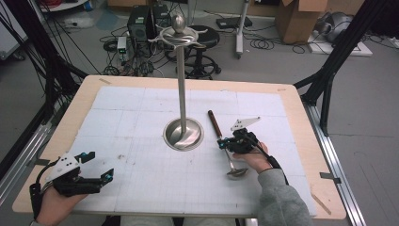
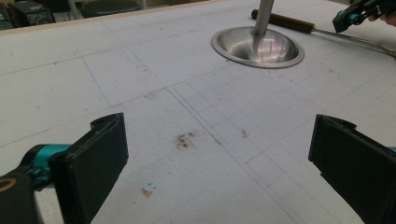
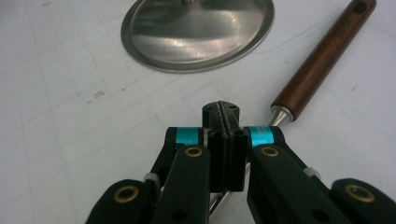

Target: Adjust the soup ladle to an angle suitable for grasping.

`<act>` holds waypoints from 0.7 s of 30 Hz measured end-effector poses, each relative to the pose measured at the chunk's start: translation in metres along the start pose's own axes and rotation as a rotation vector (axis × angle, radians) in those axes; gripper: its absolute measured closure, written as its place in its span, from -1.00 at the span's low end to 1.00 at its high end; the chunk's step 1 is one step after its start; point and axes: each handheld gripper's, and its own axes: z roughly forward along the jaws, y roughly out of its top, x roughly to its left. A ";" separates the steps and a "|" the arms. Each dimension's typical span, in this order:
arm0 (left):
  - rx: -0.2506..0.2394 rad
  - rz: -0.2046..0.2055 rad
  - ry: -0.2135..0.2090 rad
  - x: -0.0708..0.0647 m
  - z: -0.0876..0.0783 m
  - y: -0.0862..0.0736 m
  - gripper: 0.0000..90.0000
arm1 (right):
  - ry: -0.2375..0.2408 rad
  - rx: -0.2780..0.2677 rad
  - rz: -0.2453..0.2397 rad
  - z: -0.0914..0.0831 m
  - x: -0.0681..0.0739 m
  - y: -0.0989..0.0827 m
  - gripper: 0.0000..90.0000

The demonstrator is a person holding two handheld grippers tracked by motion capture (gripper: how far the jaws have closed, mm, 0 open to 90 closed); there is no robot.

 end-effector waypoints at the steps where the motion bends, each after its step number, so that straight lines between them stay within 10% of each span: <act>1: 0.003 0.002 0.001 0.000 0.000 0.000 -0.88 | 0.007 0.008 0.002 0.001 0.000 0.000 1.00; 21: -0.002 -0.004 -0.006 0.001 -0.001 0.001 -0.88 | 0.019 0.120 -0.079 0.007 0.009 -0.004 1.00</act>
